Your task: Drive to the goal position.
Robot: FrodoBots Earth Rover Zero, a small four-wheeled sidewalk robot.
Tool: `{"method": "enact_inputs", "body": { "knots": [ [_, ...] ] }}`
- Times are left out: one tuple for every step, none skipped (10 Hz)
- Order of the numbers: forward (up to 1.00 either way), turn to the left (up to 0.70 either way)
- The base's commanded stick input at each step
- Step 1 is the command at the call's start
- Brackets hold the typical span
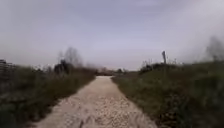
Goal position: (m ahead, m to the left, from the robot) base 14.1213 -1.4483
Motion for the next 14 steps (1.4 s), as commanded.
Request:
{"method": "enact_inputs", "body": {
  "knots": [
    [0.7, 0.0],
    [0.7, 0.0],
    [0.7, 0.0],
    [0.7, 0.0],
    [0.7, 0.0],
    [0.7, 0.0],
    [0.7, 0.0],
    [0.7, 0.0],
    [0.7, 0.0],
    [0.7, 0.0],
    [0.7, 0.0],
    [0.7, 0.0],
    [0.7, 0.0],
    [0.7, 0.0]
  ]
}}
